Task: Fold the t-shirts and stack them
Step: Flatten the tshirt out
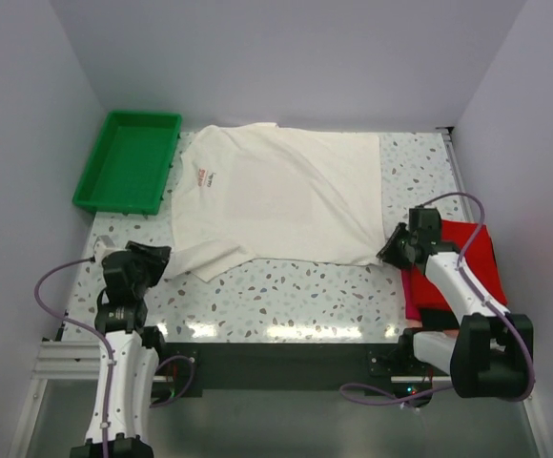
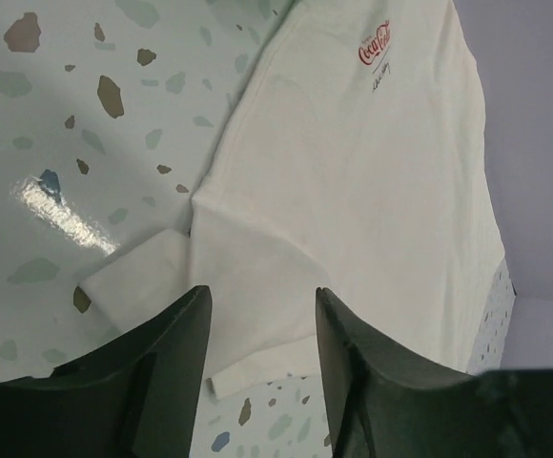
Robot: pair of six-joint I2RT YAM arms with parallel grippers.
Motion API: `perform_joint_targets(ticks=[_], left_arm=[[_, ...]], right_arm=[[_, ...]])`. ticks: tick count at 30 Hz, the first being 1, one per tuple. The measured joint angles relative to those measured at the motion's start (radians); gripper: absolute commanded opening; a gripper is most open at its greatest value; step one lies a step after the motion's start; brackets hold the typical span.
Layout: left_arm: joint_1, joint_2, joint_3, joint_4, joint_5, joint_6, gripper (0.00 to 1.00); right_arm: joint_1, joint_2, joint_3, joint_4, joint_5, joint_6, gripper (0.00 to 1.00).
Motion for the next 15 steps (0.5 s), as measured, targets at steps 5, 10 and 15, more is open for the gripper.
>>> perform_joint_targets(ticks=[5, 10, 15], left_arm=[[0.0, 0.111, 0.038, -0.017, 0.007, 0.036, 0.58], [0.0, 0.232, 0.101, -0.008, 0.015, 0.079, 0.58], [0.0, 0.309, 0.165, 0.009, 0.053, 0.124, 0.58]], right_arm=[[0.051, -0.021, 0.027, -0.053, -0.003, -0.046, 0.5], [0.333, -0.083, 0.077, -0.058, 0.08, -0.034, 0.45], [0.737, 0.049, 0.181, 0.027, 0.185, -0.002, 0.4]])
